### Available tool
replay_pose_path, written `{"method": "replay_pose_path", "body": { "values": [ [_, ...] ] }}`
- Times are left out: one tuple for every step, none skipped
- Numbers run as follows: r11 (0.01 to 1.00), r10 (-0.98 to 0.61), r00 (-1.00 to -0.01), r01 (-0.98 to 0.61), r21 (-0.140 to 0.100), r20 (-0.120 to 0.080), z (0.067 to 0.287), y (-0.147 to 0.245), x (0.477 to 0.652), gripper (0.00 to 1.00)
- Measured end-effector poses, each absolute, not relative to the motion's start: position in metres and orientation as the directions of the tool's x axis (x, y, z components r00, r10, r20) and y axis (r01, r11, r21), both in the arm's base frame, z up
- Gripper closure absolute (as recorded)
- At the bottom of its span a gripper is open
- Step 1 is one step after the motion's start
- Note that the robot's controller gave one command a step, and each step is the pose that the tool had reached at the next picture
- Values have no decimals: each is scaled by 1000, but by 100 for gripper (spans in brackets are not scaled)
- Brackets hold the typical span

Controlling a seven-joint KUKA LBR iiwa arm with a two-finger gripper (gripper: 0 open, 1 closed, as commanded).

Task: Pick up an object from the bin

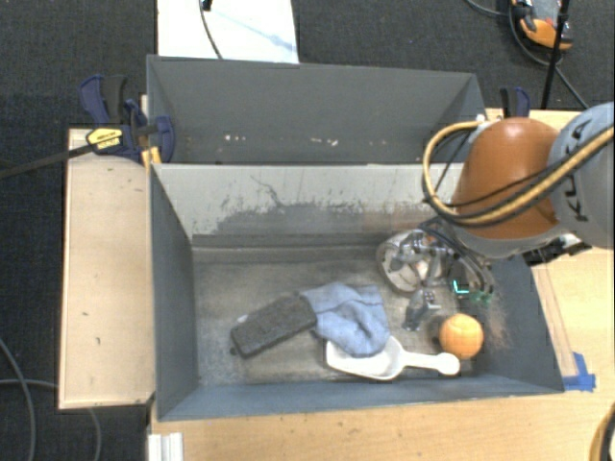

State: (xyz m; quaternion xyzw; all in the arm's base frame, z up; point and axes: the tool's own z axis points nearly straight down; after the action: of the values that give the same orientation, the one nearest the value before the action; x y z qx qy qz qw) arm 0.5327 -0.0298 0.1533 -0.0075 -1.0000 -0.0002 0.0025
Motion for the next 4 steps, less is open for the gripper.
{"method": "replay_pose_path", "body": {
  "values": [
    [1000,14,-1000,14,0,-3,157,-30,535,0],
    [1000,29,-1000,29,3,-4,76,23,520,100],
    [1000,27,-1000,27,2,-4,76,23,520,100],
    [1000,26,-1000,26,2,-4,76,23,520,100]
  ]
}}
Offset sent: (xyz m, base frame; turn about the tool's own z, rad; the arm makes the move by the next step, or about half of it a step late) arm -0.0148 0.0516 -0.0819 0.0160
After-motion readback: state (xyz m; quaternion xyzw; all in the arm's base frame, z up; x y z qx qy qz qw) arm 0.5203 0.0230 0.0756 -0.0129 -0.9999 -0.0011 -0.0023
